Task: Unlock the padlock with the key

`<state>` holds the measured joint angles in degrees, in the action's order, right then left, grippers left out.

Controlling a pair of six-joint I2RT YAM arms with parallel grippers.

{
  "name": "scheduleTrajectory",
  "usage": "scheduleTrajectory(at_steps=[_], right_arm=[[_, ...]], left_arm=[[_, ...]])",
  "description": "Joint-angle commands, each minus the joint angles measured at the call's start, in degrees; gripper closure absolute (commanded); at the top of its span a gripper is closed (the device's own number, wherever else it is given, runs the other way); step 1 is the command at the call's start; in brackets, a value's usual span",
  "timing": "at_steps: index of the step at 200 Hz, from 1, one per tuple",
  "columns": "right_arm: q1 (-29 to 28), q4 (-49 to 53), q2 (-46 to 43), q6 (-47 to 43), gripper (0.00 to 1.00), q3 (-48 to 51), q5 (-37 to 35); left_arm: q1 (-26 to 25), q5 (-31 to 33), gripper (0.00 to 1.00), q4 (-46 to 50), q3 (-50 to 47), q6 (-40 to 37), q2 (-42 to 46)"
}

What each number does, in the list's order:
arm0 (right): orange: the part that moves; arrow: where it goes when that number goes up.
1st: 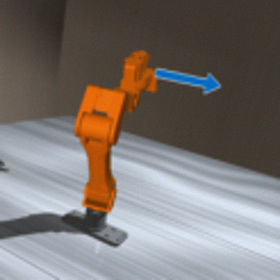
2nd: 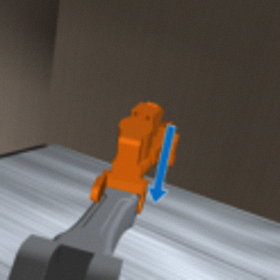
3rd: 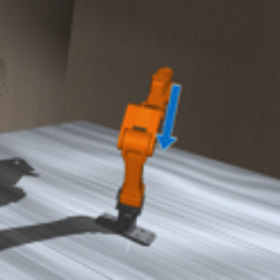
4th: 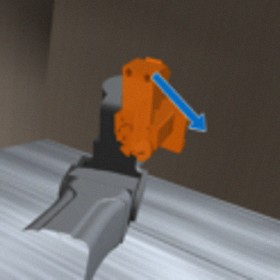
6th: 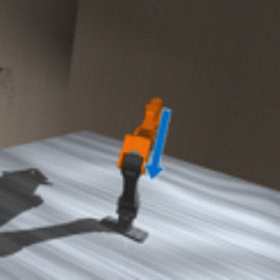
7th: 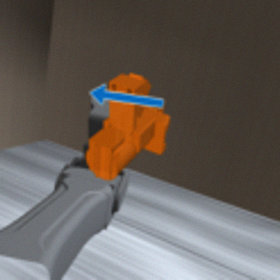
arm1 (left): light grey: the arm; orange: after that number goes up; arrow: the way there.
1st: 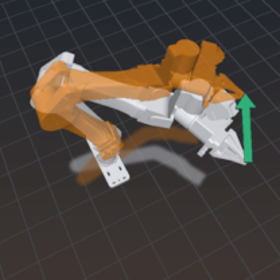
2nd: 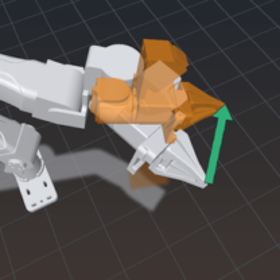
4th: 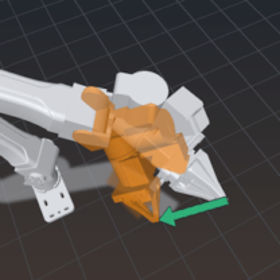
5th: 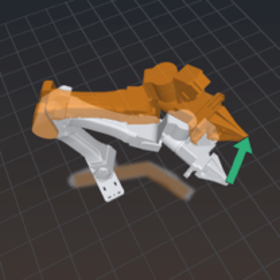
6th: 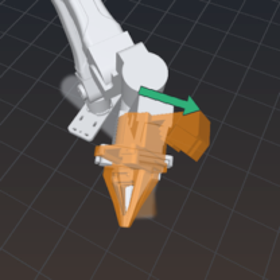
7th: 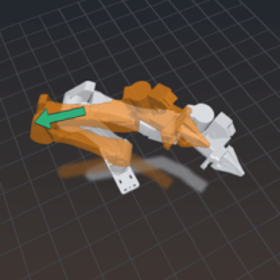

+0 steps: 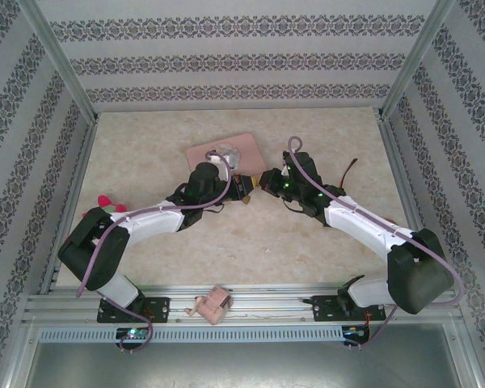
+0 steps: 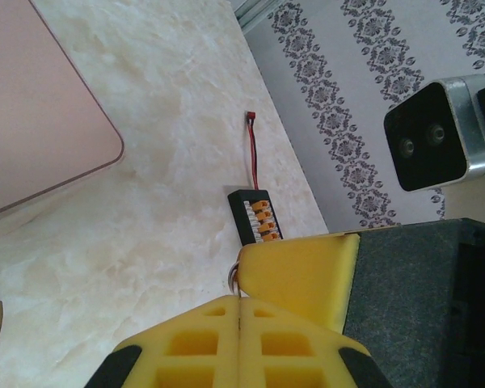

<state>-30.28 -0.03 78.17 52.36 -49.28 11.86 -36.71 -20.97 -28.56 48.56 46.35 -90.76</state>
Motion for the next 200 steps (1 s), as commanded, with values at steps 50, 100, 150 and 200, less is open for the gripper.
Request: scheduleTrajectory(at_steps=[50, 100, 150, 200], right_arm=[[-0.74, -0.16, -1.62, -3.71, 0.90, 0.84, -1.55], [-0.82, 1.58, -8.74, -15.68, 0.74, 3.48, -7.62], [-6.09, -12.72, -19.26, -38.85, 0.65, 13.29, -6.82], [-14.31, -23.54, -21.46, -54.33, 0.61, 18.30, -17.79]], left_arm=[[-0.47, 3.17, 1.00, 9.00, 2.63, -4.14, 4.43], [-0.23, 7.75, 1.00, 23.75, 6.37, -7.38, 10.77], [1.36, 5.65, 1.00, 42.56, 15.93, -8.36, 13.50], [1.99, 1.76, 1.00, 53.25, 22.97, -5.92, 12.86]])
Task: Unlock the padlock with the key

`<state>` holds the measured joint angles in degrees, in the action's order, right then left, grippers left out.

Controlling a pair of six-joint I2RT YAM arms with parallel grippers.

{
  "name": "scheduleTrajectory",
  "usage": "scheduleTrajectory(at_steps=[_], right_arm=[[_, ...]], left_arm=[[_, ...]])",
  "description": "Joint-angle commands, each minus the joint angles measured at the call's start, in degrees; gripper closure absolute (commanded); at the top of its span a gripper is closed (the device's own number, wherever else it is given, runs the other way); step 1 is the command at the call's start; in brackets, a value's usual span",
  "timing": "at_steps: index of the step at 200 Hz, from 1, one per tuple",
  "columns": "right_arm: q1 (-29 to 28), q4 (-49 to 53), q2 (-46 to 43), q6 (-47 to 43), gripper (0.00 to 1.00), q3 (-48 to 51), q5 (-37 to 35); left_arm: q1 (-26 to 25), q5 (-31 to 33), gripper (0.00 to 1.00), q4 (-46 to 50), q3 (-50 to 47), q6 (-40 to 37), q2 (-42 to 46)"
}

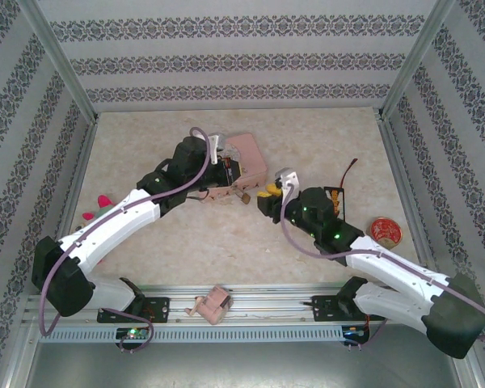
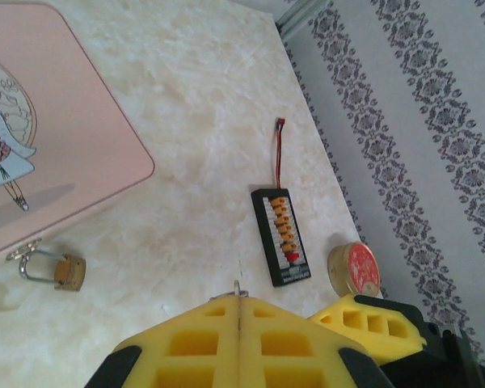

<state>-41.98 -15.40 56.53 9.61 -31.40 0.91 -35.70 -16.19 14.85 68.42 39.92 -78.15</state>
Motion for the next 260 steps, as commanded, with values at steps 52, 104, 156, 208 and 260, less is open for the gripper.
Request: scheduleTrajectory(at_steps=[52, 104, 156, 208, 260], right_arm=[[-7.23, -10.08, 5.10, -22.39, 0.53, -2.64, -12.77], [-7.86, -10.26, 8.79, -27.63, 0.50, -5.79, -13.00], [-8.65, -10.09, 11.84, -29.51, 0.56, -7.69, -11.55], [-8.82, -10.09, 13.15, -29.82, 0.70, -7.82, -12.06], [-8.82, -10.27, 13.16, -29.38, 1.00, -7.28, -12.91]], left_arm=[[1.58, -8.44, 1.00, 13.27, 5.10, 1.01, -1.18], [1.68, -11.33, 1.00, 13.10, 4.96, 1.46, -1.95], [1.78, -12.34, 1.00, 12.25, 4.90, 1.83, -2.80], [1.93, -13.61, 1.00, 11.47, 4.88, 2.08, -3.07], [2.30, -13.86, 1.00, 10.61, 4.20, 2.85, -2.63]])
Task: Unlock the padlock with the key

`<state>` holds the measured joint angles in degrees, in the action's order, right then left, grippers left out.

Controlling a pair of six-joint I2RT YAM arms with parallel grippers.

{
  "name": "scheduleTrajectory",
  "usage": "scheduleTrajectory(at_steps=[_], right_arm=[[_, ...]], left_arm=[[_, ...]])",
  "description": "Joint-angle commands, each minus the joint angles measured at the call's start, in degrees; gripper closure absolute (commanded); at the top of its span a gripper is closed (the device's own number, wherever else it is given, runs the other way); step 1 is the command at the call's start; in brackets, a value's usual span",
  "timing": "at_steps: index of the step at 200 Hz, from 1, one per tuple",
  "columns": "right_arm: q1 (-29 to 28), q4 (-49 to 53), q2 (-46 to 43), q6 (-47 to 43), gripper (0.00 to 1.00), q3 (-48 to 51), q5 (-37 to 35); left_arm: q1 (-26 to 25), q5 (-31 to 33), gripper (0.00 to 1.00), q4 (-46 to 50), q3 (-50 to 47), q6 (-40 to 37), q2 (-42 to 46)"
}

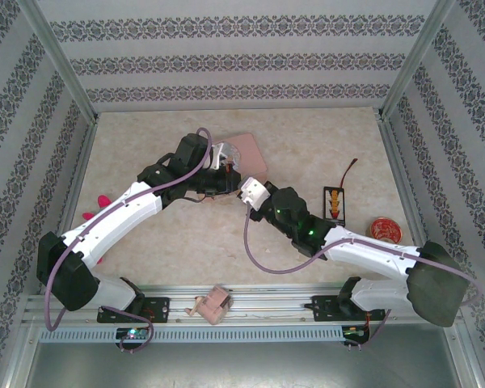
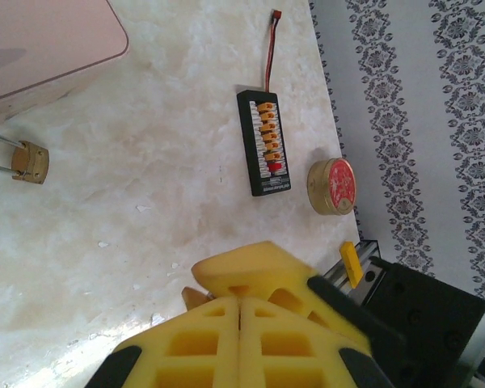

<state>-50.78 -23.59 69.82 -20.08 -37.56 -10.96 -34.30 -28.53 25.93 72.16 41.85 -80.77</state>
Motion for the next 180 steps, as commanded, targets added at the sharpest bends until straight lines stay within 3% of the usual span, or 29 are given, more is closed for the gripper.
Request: scheduleTrajectory(at_steps=[1, 26, 43, 58, 98, 125, 150, 180], right_arm=[[-0.02, -2.07, -0.12, 0.30, 1.00, -1.11, -1.06], [-0.01, -2.16, -0.29, 0.97, 1.00, -0.85, -1.43], [0.04, -2.16, -0.56, 1.89, 1.00, -0.54, -1.34], [0.14, -2.11, -0.89, 2.93, 1.00, -0.23, -0.90], [1.53, -0.37, -3.89, 8.36, 1.00, 0.68, 4.33], [6.77, 1.89, -6.72, 17.11, 1.00, 0.91, 16.82], [13.68, 2.86, -7.27, 26.56, 1.00, -0.24, 34.34], [18.49, 2.47, -6.09, 33.19, 1.00, -2.47, 49.42]], left_arm=[[0.95, -1.52, 1.00, -0.50, 0.45, 0.94, 0.00], [1.30, -2.11, 1.00, -1.66, -0.16, 1.48, 0.23], [1.60, -1.93, 0.87, -2.17, -0.43, 1.68, 0.59], [1.98, -1.69, 0.66, -3.26, -1.08, 2.01, 1.27], [3.15, 1.88, 0.46, -7.12, -3.82, 2.14, 5.63], [3.76, 6.11, 0.38, -8.82, -6.07, -0.64, 9.67], [3.98, 8.38, 0.32, -12.42, -8.80, -5.49, 13.51], [3.94, 2.12, 0.28, -21.16, -12.08, -13.77, 16.40]])
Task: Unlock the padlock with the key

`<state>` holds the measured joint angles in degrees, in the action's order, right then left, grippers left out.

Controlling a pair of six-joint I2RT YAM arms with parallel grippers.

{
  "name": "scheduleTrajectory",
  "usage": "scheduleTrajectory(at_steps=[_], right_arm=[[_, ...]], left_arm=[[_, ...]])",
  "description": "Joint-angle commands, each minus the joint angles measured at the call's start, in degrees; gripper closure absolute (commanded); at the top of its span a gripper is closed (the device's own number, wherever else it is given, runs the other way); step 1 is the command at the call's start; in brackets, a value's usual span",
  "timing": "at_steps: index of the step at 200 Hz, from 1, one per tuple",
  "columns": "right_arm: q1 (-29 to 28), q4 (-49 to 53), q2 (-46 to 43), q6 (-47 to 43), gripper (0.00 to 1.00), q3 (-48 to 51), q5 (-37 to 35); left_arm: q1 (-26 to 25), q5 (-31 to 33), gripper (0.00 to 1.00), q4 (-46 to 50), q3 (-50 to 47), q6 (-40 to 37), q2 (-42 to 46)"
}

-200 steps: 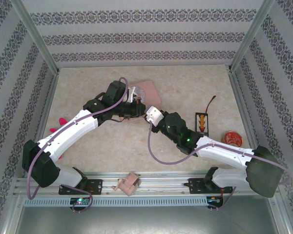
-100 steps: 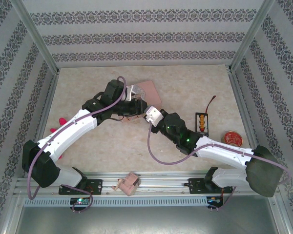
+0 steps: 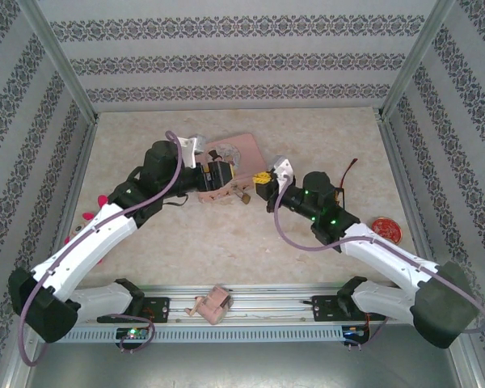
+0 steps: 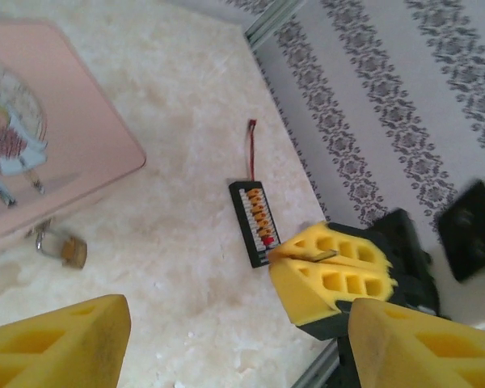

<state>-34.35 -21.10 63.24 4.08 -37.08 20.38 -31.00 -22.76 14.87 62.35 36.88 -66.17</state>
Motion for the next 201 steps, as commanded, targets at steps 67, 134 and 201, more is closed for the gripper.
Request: scheduleTrajectory(at_steps=[67, 134, 201], right_arm=[[4.02, -3.94, 7.28, 18.59, 1.00, -9.07, 36.30], [4.29, -7.00, 11.20, 23.43, 1.00, -11.52, 42.41], [4.29, -9.20, 10.96, 25.97, 1.00, -11.26, 44.11]], left_arm=[[0.65, -22.35, 0.29, -12.65, -1.71, -20.80, -2.06], [1.50, -25.82, 0.41, -16.69, -2.29, -17.63, -3.47], [4.65, -33.00, 0.53, -24.27, -5.27, -12.18, -3.46]])
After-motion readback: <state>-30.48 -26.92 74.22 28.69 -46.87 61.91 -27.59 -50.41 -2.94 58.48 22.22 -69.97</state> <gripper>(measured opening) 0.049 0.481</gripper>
